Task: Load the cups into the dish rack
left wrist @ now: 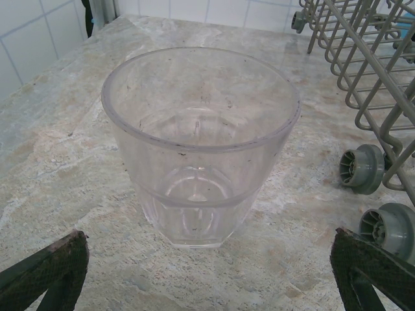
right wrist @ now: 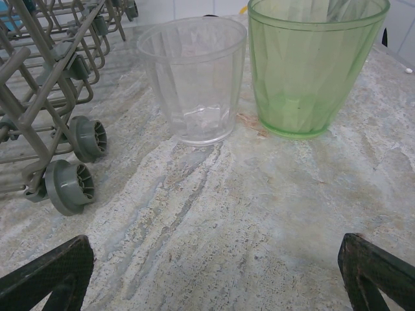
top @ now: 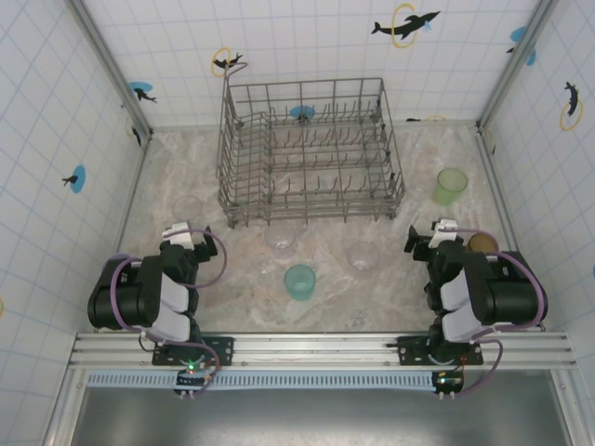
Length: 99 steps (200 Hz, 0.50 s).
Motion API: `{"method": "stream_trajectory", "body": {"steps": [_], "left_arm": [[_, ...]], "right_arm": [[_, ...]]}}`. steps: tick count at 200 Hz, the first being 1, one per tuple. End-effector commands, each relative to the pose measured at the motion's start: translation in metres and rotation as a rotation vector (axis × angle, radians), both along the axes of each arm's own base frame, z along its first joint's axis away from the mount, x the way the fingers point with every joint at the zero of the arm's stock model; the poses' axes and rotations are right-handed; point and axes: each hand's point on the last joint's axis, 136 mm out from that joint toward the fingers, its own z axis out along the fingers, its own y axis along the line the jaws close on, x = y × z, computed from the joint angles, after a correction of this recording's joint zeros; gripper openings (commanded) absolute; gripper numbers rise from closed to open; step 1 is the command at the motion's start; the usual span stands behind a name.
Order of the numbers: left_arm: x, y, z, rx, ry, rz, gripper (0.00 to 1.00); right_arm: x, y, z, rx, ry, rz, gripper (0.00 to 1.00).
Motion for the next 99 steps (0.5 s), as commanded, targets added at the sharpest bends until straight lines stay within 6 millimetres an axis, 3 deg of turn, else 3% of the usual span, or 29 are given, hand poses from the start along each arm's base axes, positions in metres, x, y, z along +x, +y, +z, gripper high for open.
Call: {"method": "stream_trajectory", "body": {"steps": [1, 29, 68, 99], "left_arm": [[-0.001, -0.001, -0.002, 0.005, 0.006, -0.013, 0.98], [0.0, 0.002, 0.001, 0.006, -0.003, 0.002, 0.97], [0.015, 0.021, 0.008, 0.023, 0.058, 0.131, 0.98], [0.013, 0.04, 0.021, 0.031, 0.051, 0.296, 0.98]], "right_arm": [[-0.003, -0.004, -0.001, -0.018, 0.004, -0.027, 1.0], [-0.005, -0.007, 0.002, -0.03, -0.009, -0.053, 1.0], [-0.002, -0.012, 0.012, -0.078, 0.0, -0.104, 1.0], [0.004, -0.024, 0.014, -0.004, 0.064, -0.208, 1.0]]}}
